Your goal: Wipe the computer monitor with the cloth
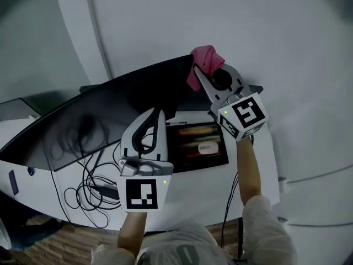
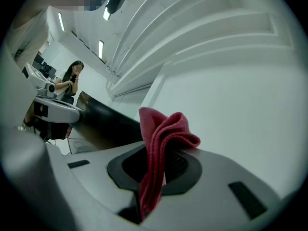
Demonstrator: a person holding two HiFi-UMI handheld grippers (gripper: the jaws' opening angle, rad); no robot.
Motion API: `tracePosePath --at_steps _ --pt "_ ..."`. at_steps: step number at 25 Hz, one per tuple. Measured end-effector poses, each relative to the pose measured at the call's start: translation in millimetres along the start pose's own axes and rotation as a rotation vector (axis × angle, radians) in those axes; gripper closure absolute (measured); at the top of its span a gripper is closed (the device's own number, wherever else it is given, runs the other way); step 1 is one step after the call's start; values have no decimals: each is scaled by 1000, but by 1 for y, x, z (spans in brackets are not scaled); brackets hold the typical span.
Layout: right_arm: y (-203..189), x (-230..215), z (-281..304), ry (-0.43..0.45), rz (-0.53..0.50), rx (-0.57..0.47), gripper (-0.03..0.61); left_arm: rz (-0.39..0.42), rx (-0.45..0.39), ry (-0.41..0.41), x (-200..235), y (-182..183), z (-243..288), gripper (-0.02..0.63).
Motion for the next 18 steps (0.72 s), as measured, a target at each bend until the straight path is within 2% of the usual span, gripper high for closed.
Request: tracePosePath --at_steps 10,18 --pt "-124 43 11 103 136 140 525 -24 85 54 14 -78 0 598" --pt "-222 82 17 156 250 219 525 14 116 56 14 -144 -1 598"
Point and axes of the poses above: the fingertips, and each gripper's own axes: z forward along the fingers, x to its left, y out of its top, the point moved 1 cm from there along -z, backward along the fingers, and after that the axes turned 13 degrees about y, right-handed, at the moved point
